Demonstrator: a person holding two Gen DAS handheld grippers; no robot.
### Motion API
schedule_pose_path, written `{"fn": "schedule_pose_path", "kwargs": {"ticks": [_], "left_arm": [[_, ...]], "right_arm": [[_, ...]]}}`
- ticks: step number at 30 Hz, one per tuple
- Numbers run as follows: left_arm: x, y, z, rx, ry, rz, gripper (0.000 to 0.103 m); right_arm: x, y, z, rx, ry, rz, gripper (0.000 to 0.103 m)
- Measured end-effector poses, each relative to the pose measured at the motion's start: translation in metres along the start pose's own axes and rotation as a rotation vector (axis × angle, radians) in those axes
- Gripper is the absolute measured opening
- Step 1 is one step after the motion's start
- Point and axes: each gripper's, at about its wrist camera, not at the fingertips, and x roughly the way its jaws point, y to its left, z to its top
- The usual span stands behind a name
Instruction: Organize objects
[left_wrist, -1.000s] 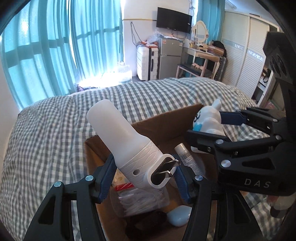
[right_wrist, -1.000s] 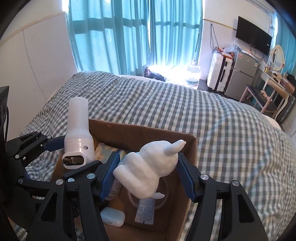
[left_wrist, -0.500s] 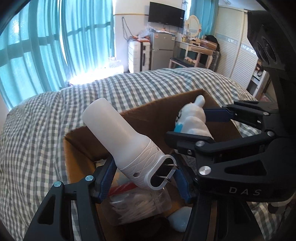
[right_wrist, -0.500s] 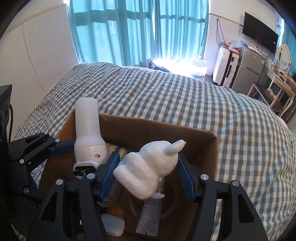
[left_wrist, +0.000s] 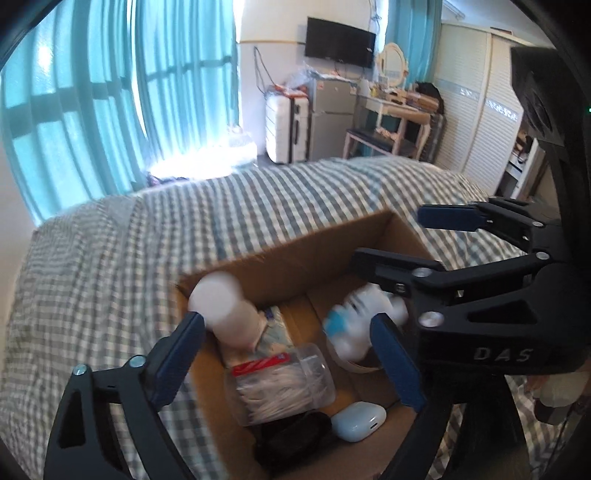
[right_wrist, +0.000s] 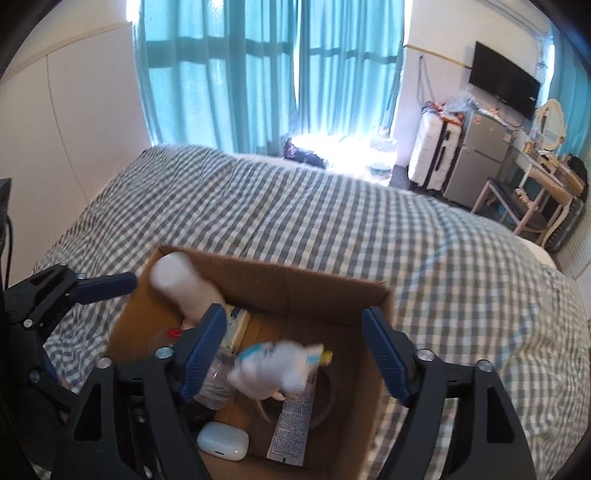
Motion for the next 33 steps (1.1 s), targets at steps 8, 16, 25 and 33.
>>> {"fn": "schedule_pose_path", "kwargs": {"ticks": [8, 16, 25, 33], "left_arm": [[-0.068, -0.004, 0.019, -0.003, -0.094, 0.073, 0.101], [-0.158, -0.017, 0.032, -0.016, -0.223, 0.134, 0.103], [-0.232, -0.036, 0.014, -0.042, -0.299, 0.206, 0.103], [-0.273, -0.058, -0.016, -0.058, -0.361, 0.228, 0.103]], "right_arm": [[-0.08, 0.002, 0.02, 0.018, -0.124, -0.061, 0.092], [-0.181, 0.007, 0.023, 0.028, -0.265, -0.142, 0.101], [-0.268, 0.015, -0.003, 0.046, -0.363, -0.172, 0.101], [-0.316, 0.022, -0.041, 0.061, -0.403, -0.163, 0.101]]}}
